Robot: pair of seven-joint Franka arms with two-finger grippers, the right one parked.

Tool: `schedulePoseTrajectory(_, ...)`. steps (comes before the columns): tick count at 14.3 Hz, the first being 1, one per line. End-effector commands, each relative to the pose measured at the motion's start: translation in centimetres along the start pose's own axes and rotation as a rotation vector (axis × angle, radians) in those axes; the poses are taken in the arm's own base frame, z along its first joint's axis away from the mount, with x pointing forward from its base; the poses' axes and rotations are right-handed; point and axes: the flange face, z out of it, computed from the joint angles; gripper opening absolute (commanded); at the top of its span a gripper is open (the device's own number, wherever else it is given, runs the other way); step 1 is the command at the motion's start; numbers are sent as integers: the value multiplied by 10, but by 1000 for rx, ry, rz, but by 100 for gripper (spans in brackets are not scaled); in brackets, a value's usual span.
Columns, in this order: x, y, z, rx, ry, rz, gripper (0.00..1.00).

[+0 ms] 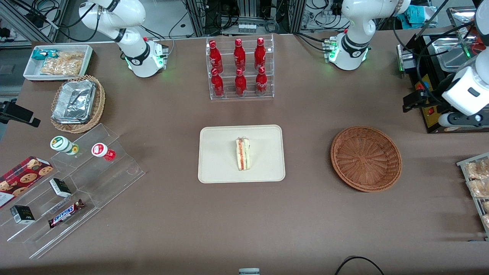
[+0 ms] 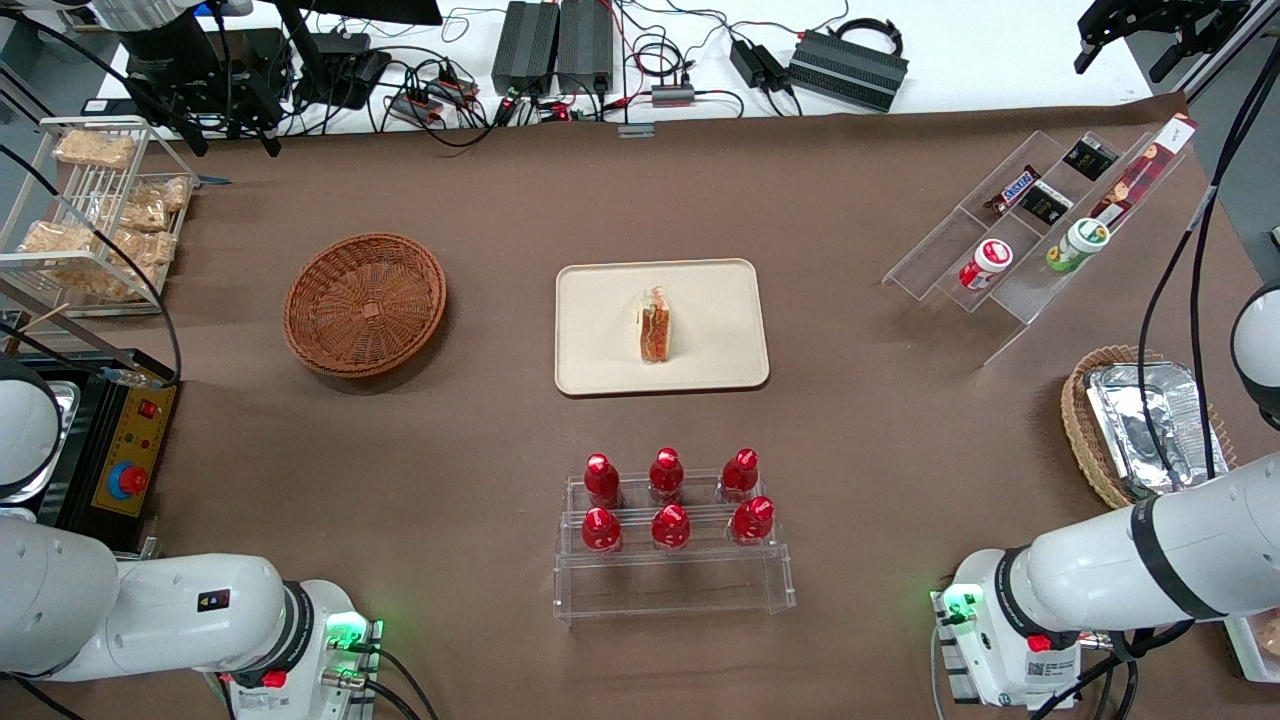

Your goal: Place sandwich from basket to tray

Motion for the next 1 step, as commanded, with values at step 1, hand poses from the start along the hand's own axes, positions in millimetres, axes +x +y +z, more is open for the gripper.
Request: schedulePoseTrajectory(1,-7,-1,-14,30,9,3,100)
